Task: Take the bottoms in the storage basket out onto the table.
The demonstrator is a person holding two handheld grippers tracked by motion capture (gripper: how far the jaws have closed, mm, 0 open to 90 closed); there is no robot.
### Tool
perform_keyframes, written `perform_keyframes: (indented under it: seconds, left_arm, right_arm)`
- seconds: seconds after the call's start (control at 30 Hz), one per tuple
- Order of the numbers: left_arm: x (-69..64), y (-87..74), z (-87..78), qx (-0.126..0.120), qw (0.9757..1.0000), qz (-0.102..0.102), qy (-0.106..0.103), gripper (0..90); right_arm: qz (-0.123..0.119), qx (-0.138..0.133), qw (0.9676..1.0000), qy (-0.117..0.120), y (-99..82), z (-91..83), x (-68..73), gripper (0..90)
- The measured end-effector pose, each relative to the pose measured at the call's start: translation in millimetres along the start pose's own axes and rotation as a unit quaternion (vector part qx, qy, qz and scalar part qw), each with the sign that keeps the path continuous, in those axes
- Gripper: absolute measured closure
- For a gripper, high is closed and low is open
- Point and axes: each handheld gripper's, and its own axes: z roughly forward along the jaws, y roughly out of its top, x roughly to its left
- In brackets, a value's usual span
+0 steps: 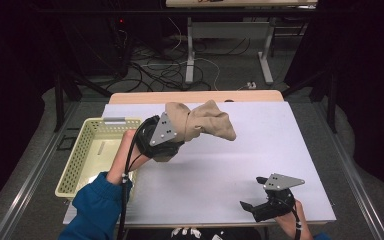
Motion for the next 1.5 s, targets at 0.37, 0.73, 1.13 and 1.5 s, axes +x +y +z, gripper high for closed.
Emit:
perform_keyframes:
  seconds: [0.37,0.73,1.13,1.5]
  left_arm:
    - [-3.8,-1.1,6.5,-0.002,1.0,-0.003,-0.002,44.5]
    - [-8.9,-2.1,12.4,-0.002,1.0,-0.003,-0.006,44.5]
    - [-12.9,-3.9,22.5,-0.007,0.9998,-0.016,-0.003,44.5]
    - [-18.6,-3.8,30.6,0.001,0.9999,-0.016,-0.006,44.4]
  right_arm:
    - [-0.001,0.001,1.0,0.003,-0.1,0.6,-0.3,0.7]
    - [-0.002,0.0,1.0,0.002,0.3,0.6,0.3,0.7]
    - [-0.003,-0.003,1.0,0.002,0.0,1.0,0.5,0.7]
    - [-0.007,0.001,1.0,0.001,0.2,1.2,1.3,0.7]
